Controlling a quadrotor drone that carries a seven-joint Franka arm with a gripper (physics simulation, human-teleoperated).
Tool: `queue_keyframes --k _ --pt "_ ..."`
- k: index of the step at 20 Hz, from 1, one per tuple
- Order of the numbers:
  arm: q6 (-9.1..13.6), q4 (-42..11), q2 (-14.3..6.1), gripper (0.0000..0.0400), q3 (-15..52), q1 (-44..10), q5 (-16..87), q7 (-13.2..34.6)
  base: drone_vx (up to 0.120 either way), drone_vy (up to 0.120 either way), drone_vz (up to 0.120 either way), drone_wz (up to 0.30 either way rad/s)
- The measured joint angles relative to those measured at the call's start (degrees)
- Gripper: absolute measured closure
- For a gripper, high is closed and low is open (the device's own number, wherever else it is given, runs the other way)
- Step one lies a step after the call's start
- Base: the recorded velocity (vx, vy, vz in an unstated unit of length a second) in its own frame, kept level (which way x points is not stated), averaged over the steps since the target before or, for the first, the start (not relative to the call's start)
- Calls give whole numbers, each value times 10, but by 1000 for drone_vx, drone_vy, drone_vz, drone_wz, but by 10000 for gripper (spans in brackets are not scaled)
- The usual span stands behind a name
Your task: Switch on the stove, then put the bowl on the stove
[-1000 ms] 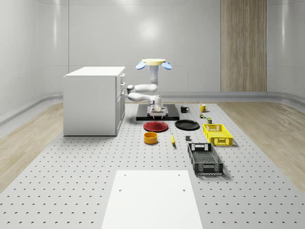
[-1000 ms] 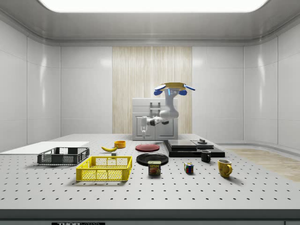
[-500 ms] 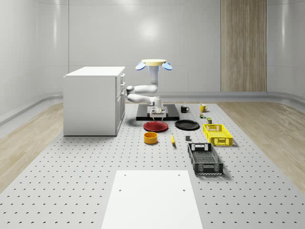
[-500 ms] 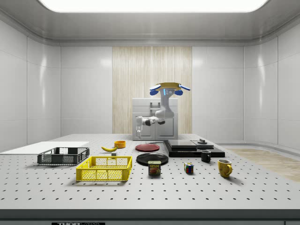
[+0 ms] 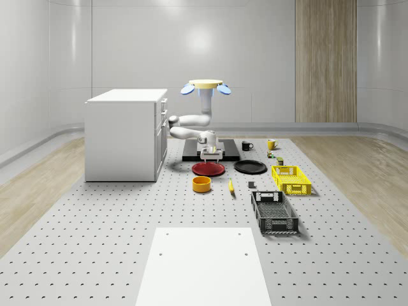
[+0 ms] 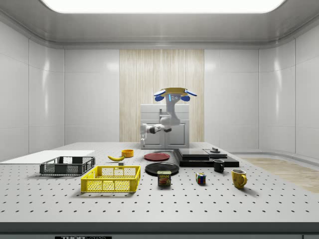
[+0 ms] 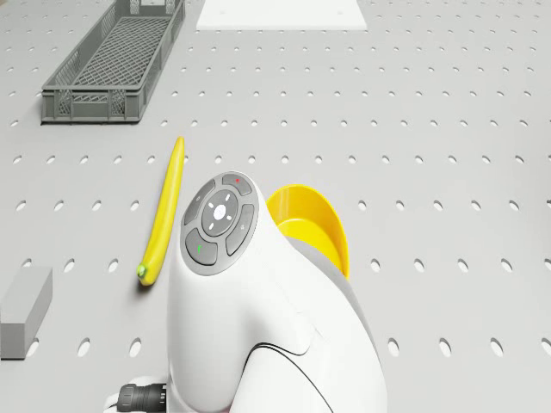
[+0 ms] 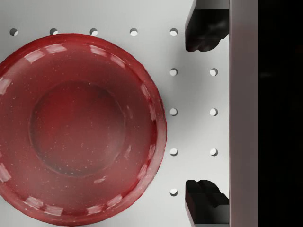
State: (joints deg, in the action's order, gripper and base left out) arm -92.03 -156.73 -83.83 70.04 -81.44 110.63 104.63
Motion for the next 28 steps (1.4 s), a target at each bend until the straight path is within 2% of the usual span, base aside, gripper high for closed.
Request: queue_keyframes --k 26,28 --pt "-3 0 -3 0 0 -1 -1 1 120 0 0 0" --pt "-3 0 -3 0 0 -1 -2 1 120 0 -80 0"
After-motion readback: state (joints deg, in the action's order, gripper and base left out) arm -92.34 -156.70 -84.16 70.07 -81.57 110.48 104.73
